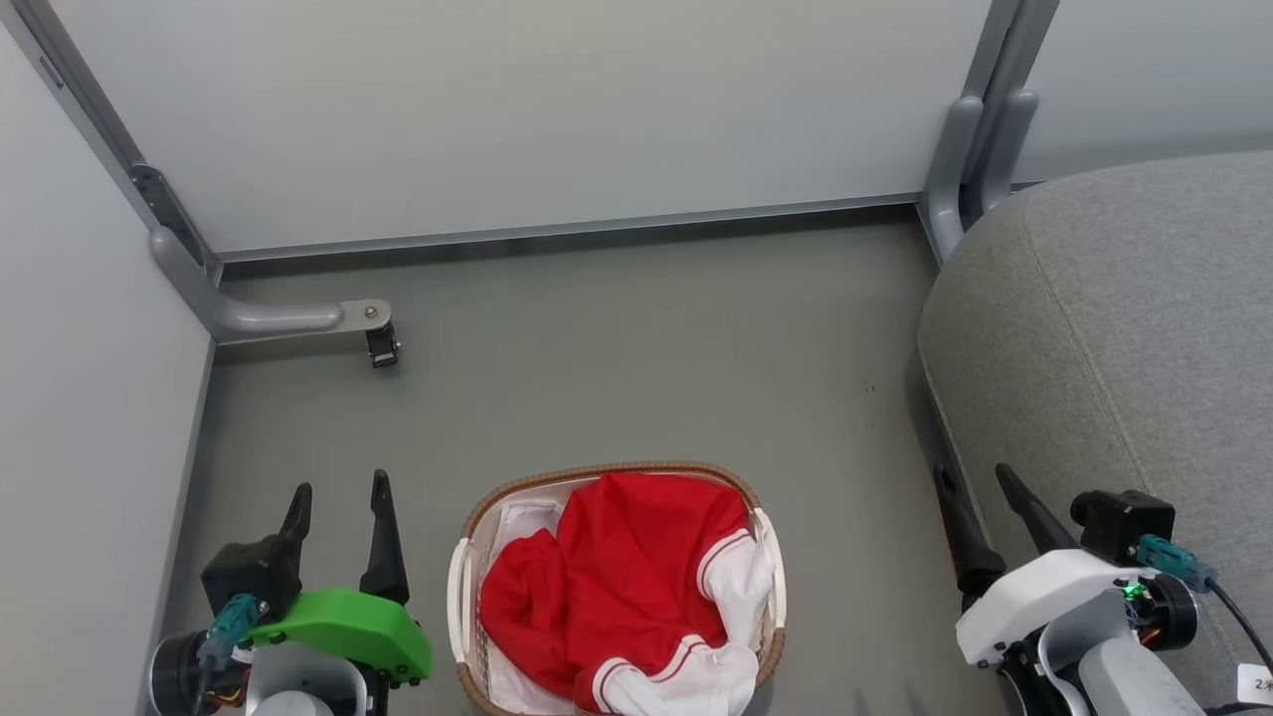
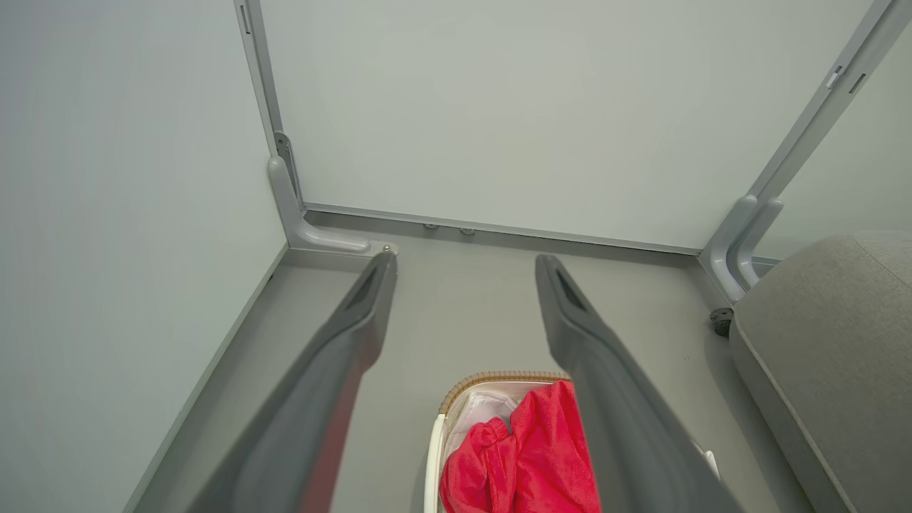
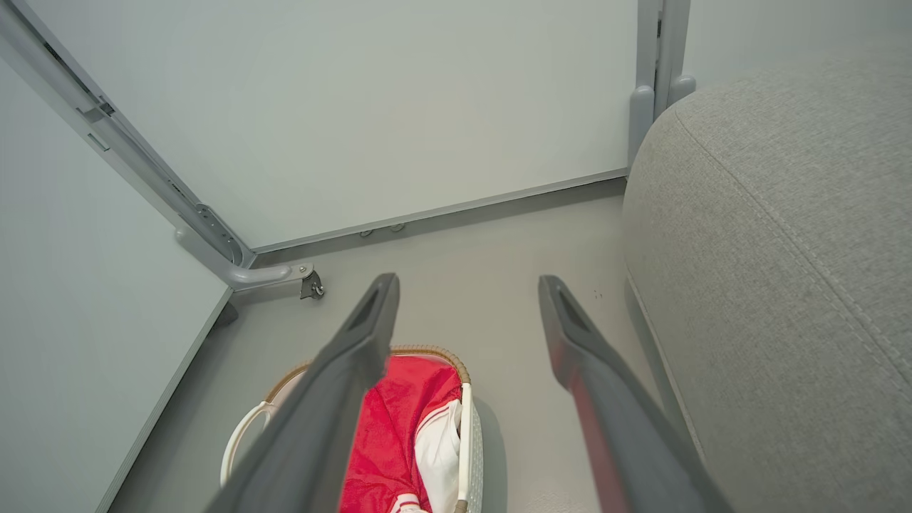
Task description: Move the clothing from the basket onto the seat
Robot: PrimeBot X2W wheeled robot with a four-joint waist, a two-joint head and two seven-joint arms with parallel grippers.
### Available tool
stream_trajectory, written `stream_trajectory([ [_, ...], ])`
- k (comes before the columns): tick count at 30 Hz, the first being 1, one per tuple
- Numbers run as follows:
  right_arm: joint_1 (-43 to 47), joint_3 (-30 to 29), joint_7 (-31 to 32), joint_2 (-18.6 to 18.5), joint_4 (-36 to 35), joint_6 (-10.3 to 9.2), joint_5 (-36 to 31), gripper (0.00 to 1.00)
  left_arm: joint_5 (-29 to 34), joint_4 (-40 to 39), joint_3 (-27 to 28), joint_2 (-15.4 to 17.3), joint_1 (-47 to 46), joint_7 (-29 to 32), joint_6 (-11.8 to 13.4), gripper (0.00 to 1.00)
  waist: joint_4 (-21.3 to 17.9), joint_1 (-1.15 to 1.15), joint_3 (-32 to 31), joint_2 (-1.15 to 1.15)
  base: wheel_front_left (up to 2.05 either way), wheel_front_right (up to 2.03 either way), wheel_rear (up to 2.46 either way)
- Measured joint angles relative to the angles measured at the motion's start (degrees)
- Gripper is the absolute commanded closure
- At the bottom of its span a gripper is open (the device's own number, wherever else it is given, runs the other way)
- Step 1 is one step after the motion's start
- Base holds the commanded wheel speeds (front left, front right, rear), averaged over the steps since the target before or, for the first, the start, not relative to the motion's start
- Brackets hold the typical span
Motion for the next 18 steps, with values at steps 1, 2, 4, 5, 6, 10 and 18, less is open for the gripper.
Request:
stream_trajectory([
  [1, -0.04, 0.02, -0.05, 0.01, 0.08, 0.00, -0.51, 0.00, 0.42, 0.02, -0.12, 0.00, 0.02, -0.16, 0.13, 0.00, 0.00, 0.00, 0.06, 0.00, 0.00, 0.00, 0.00],
  [2, -0.09, 0.03, -0.13, 0.05, 0.21, 0.00, -1.24, 0.00, 0.96, 0.03, -0.25, 0.00, 0.04, -0.23, 0.25, 0.00, -0.01, 0.00, 0.13, 0.00, 0.00, 0.00, 0.00],
  [4, -0.15, 0.03, -0.55, 0.20, 0.66, 0.00, -2.66, 0.00, 2.20, 0.09, -0.40, -0.05, 0.26, -0.62, 0.43, 0.00, -0.01, 0.00, 0.18, 0.00, 0.00, 0.00, 0.00],
  [5, -0.15, 0.04, -0.62, 0.25, 1.02, 0.00, -3.20, 0.00, 2.54, 0.13, -0.40, -0.09, 0.53, -0.65, 0.54, 0.00, -0.01, 0.00, 0.16, 0.00, 0.00, 0.00, 0.00],
  [6, -0.13, 0.05, -0.75, 0.36, 1.43, 0.00, -3.76, 0.00, 2.82, 0.24, -0.37, -0.14, 0.78, -0.82, 0.68, 0.00, 0.00, 0.00, 0.13, 0.00, 0.00, 0.00, 0.00],
  [10, 0.08, -0.03, -1.27, 1.10, 2.22, 0.00, -5.33, 0.00, 4.76, 0.41, -0.26, -0.33, 1.70, -1.23, 1.16, 0.00, 0.04, 0.00, -0.07, 0.00, 0.00, 0.00, 0.00],
  [18, 0.80, -0.97, -2.14, 1.65, 1.07, 0.00, -9.73, 0.00, 8.56, -0.62, 0.58, -0.94, 2.99, -2.27, 1.67, 0.00, 0.05, 0.00, -0.43, 0.00, 0.00, 0.00, 0.00],
])
